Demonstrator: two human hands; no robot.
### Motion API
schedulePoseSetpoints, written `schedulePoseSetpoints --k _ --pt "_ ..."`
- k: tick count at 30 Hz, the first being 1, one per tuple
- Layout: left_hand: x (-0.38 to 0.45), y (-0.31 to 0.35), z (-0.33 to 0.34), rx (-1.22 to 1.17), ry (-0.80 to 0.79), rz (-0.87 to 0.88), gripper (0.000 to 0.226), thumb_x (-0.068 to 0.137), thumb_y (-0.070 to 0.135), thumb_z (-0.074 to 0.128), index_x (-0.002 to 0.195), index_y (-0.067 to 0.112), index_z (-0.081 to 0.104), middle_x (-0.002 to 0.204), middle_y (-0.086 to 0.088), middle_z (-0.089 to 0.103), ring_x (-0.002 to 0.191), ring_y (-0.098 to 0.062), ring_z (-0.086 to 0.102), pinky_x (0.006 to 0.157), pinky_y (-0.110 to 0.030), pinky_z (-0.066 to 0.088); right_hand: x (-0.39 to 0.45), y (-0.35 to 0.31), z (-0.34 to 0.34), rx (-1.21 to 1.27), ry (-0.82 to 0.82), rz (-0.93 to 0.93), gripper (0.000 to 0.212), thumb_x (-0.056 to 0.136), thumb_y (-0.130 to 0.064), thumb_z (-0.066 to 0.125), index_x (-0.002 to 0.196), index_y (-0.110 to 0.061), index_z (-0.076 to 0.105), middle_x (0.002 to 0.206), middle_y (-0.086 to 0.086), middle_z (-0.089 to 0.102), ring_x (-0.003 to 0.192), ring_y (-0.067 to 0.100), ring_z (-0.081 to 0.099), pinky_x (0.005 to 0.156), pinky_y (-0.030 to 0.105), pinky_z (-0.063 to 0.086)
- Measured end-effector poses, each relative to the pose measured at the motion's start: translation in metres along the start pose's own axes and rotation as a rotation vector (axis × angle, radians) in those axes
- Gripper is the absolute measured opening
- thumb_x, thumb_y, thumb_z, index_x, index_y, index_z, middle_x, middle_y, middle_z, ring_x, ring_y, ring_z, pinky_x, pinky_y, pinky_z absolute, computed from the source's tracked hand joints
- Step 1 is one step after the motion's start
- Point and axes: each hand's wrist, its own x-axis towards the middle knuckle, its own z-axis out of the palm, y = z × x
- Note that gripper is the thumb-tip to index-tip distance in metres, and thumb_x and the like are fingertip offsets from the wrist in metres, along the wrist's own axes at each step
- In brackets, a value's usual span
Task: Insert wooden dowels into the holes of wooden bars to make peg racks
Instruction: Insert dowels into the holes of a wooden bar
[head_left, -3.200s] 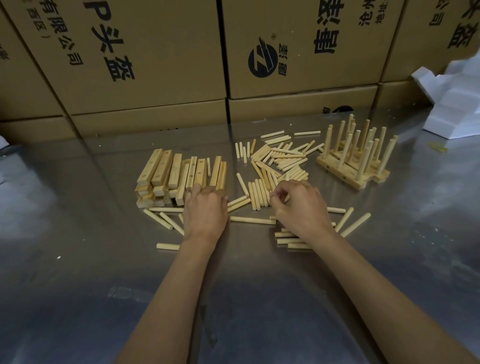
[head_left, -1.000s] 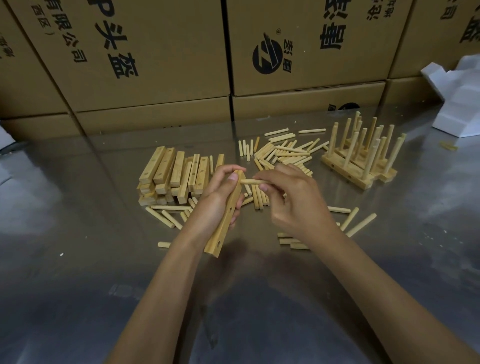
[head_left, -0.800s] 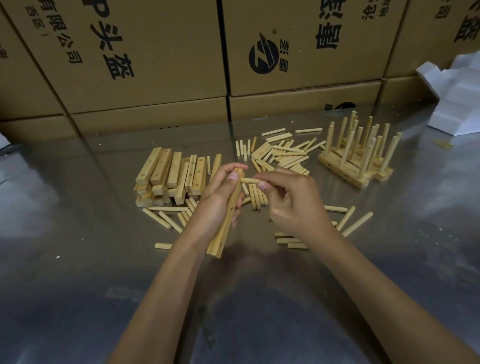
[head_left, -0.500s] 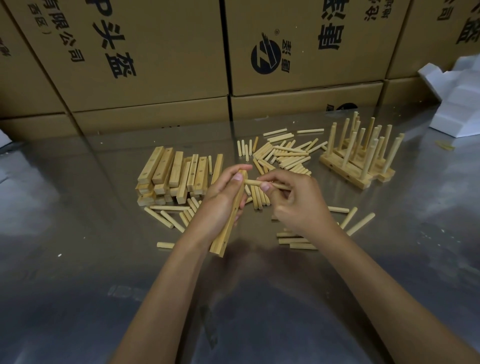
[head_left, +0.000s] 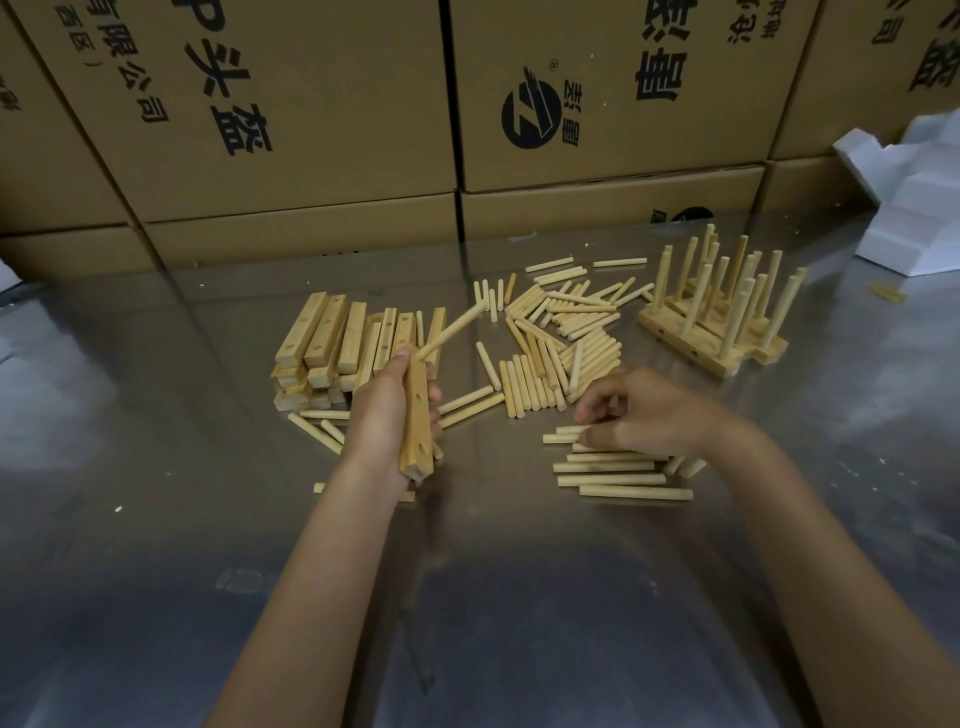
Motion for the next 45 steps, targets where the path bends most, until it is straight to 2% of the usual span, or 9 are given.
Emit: schedulePoseSetpoints --k 4,13,17,20,24,27,31,38,45 --pt "0.001 0.001 -0.003 0.009 -0.025 0.005 0.046 0.104 0.04 0.043 0.113 0.003 0.07 0.06 0.002 0.054 0.042 -0.009 0.044 0.039 -0.02 0.038 0.002 0.001 0.004 0.009 0.041 -0.008 0.008 0.084 -0.017 0.074 0.084 -0.025 0.072 0.087 -0.005 0.065 0.078 0.005 0.057 0.062 0.01 0.041" --pt "-0.004 -0.001 0.003 0.102 -0.04 -0.003 0.042 0.103 0.041 0.048 0.11 0.007 0.071 0.063 0.001 0.054 0.048 -0.01 0.045 0.041 -0.02 0.038 0.007 -0.004 0.015 -0.187 0.111 -0.068 0.012 0.084 -0.021 0.074 0.085 -0.027 0.063 0.088 -0.008 0.059 0.084 0.01 0.055 0.066 0.024 0.04" --pt "-0.003 -0.002 0.003 0.122 -0.047 -0.007 0.042 0.102 0.042 0.048 0.109 0.009 0.072 0.064 0.001 0.054 0.049 -0.01 0.046 0.04 -0.021 0.038 0.005 -0.006 0.015 -0.15 0.131 -0.097 0.012 0.085 -0.019 0.074 0.084 -0.023 0.063 0.09 -0.006 0.058 0.086 0.01 0.051 0.066 0.022 0.038" --pt "-0.003 -0.002 0.002 0.107 -0.054 -0.016 0.043 0.103 0.044 0.047 0.11 0.01 0.072 0.064 0.002 0.054 0.049 -0.01 0.046 0.04 -0.021 0.039 -0.004 -0.016 0.006 0.046 0.236 -0.195 0.005 0.088 -0.026 0.072 0.087 -0.023 0.067 0.089 -0.006 0.06 0.082 0.006 0.051 0.068 0.022 0.037" --pt "-0.006 -0.002 0.004 0.084 -0.064 -0.021 0.042 0.102 0.048 0.047 0.106 0.014 0.071 0.061 0.003 0.053 0.047 -0.009 0.046 0.04 -0.021 0.038 -0.019 -0.045 0.01 0.379 0.087 -0.331 0.006 0.097 -0.027 0.062 0.098 -0.022 0.064 0.082 0.006 0.067 0.078 0.013 0.062 0.074 0.032 0.048" --pt "-0.01 -0.003 0.009 0.105 -0.094 -0.021 0.041 0.099 0.052 0.049 0.101 0.018 0.073 0.061 0.002 0.056 0.049 -0.011 0.05 0.041 -0.022 0.039 -0.02 -0.062 0.035 0.209 0.148 -0.425 0.005 0.096 -0.031 0.061 0.098 -0.029 0.066 0.08 -0.003 0.062 0.07 0.016 0.056 0.063 0.038 0.044" --pt "-0.016 -0.005 0.016 0.13 -0.105 -0.054 0.038 0.096 0.055 0.055 0.099 0.023 0.073 0.059 0.004 0.064 0.046 -0.009 0.058 0.041 -0.017 0.041 -0.018 -0.065 0.053 -0.119 0.379 -0.443 0.012 0.092 -0.038 0.06 0.102 -0.036 0.068 0.088 -0.016 0.06 0.076 0.006 0.052 0.064 0.03 0.043" --pt "-0.019 -0.005 0.02 0.212 -0.138 0.007 0.042 0.098 0.056 0.049 0.11 0.02 0.066 0.055 0.004 0.056 0.043 -0.009 0.049 0.041 -0.021 0.034 -0.018 -0.062 0.049 -0.103 0.42 -0.523 0.014 0.092 -0.034 0.061 0.101 -0.036 0.071 0.081 -0.009 0.055 0.071 0.008 0.053 0.057 0.029 0.042" --pt "-0.024 -0.009 0.026 0.188 -0.215 -0.009 0.046 0.102 0.055 0.04 0.114 0.016 0.06 0.053 0.003 0.045 0.043 -0.01 0.04 0.039 -0.02 0.027 -0.017 -0.064 0.05 0.027 0.397 -0.535 0.01 0.088 -0.024 0.063 0.089 -0.028 0.073 0.081 -0.014 0.065 0.074 0.009 0.059 0.063 0.036 0.05"
